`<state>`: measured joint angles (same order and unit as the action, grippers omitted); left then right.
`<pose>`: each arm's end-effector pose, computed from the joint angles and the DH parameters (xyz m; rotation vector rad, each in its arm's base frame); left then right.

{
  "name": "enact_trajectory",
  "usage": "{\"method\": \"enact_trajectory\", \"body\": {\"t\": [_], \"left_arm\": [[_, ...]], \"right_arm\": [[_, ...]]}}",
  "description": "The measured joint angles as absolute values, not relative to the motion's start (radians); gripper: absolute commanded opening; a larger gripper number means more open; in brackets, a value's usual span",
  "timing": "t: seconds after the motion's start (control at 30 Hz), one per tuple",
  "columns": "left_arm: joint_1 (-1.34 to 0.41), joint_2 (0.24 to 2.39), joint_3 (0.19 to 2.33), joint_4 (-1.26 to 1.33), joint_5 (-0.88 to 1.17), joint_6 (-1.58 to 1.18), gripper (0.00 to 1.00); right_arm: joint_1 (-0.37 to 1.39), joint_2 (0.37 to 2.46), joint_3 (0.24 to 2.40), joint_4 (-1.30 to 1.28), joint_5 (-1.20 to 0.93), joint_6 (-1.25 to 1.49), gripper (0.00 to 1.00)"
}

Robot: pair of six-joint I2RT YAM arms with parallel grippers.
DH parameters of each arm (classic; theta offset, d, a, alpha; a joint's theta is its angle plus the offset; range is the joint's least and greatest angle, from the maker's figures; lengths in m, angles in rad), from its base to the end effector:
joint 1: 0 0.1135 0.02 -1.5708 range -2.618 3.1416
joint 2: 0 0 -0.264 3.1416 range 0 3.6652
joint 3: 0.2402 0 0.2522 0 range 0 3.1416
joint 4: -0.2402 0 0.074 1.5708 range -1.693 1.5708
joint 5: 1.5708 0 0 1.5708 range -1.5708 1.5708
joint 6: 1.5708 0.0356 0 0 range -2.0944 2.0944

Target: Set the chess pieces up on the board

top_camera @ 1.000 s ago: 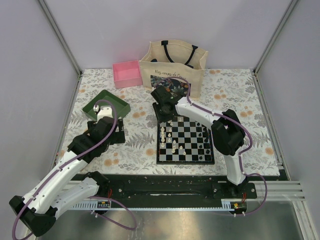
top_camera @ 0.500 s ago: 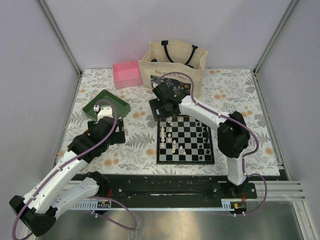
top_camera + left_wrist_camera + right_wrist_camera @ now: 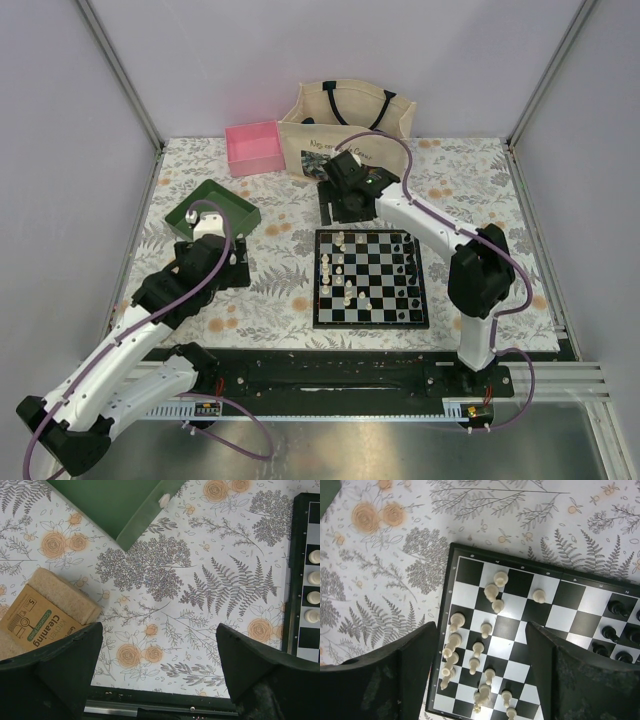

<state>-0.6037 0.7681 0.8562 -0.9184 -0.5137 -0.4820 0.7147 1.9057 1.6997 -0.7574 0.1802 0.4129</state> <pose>0.1249 -0.0649 0.3007 -0.0924 2.2677 0.0551 0.3222 0.2711 0.2819 -0.3090 2.5078 0.2301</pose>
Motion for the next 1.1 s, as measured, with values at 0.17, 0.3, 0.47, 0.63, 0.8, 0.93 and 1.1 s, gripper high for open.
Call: {"method": "enact_trajectory", "body": {"t": [0.17,0.3,0.47,0.63,0.8,0.93,1.1], "left_arm": [[-0.604,0.769,0.856,-0.918,-0.504,-0.478,0.99],[-0.604,0.762,0.856,-0.919,-0.509,-0.479,0.99],[-0.603,0.754,0.856,-0.920,-0.523,-0.480,0.99],[-0.603,0.754,0.856,-0.921,-0.524,-0.480,0.99],[-0.603,0.757,0.856,-0.923,-0.524,-0.479,0.99],[-0.603,0.764,0.856,-0.923,-0.524,-0.479,0.99],[-0.603,0.764,0.856,-0.923,-0.524,-0.479,0.99]], "right_arm": [[0.662,1.913,1.660,-0.745,0.162,0.447,0.60],[0.641,1.930,1.641,-0.745,0.138,0.450,0.53],[0.632,1.979,1.641,-0.731,0.098,0.434,0.51],[0.632,2.027,1.657,-0.728,0.056,0.411,0.49],[0.632,2.061,1.682,-0.727,0.035,0.392,0.47],[0.632,2.065,1.685,-0.731,0.033,0.378,0.43],[0.633,2.076,1.698,-0.730,0.032,0.364,0.40]]}}
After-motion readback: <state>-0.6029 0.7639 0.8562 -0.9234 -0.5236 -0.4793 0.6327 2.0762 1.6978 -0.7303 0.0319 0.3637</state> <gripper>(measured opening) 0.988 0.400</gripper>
